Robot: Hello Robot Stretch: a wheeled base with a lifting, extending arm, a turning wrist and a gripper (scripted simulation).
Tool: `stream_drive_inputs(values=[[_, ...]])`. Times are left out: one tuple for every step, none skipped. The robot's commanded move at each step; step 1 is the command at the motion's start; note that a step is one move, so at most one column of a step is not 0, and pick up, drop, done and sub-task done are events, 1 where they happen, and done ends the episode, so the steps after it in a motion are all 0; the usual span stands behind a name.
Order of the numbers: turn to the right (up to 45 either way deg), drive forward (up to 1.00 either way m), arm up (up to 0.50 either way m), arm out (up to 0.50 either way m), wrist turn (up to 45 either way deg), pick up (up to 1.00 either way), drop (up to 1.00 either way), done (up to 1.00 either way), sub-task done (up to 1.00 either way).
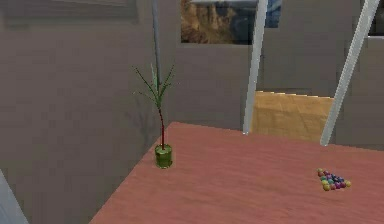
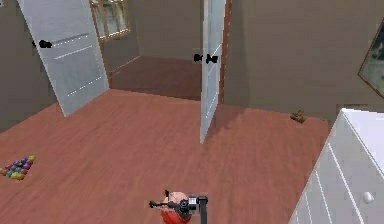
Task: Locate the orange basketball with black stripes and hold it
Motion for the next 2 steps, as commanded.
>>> stream_drive_inputs(values=[[0.0, 0.0, 0.0, 0.0, 27.0, 0.0, 0.0, 0.0, 0.0], [0.0, 0.0, -0.3, 0.0, 0.0, 0.0, 0.0, 0.0, 0.0]])
